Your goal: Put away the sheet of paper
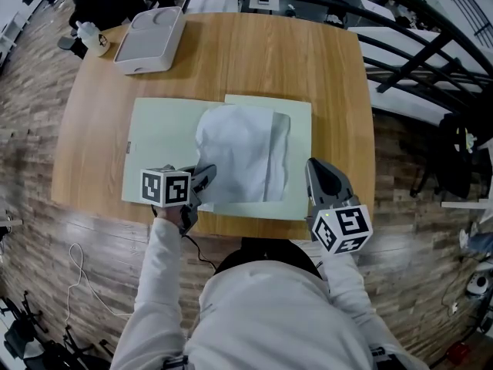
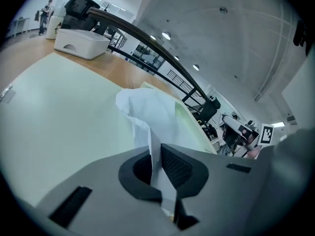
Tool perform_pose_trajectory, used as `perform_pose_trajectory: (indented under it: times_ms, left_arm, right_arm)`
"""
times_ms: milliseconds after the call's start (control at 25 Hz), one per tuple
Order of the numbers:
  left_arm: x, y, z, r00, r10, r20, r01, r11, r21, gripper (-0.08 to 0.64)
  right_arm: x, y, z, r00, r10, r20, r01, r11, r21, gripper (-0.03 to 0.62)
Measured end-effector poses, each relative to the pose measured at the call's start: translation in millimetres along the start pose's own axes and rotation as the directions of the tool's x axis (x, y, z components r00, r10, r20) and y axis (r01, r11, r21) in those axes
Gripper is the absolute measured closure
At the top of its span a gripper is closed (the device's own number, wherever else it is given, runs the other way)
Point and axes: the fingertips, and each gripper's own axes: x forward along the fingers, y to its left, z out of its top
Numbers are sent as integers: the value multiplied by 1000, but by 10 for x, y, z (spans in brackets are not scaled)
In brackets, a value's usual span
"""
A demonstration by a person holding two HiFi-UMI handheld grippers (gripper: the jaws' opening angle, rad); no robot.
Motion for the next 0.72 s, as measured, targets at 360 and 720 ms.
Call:
perform_pose_trajectory:
  times_ms: [360, 720]
  left_arm:
    - [17, 203, -67, 990, 105, -93, -103, 994, 25, 543]
    - [104, 325, -156, 978, 146, -148, -144, 989, 23, 543]
  right_arm:
    - [2, -53, -24, 1000, -7, -10, 7, 1000, 8, 565]
    - [34, -77, -29, 1000, 3, -16, -3, 1000, 2, 566]
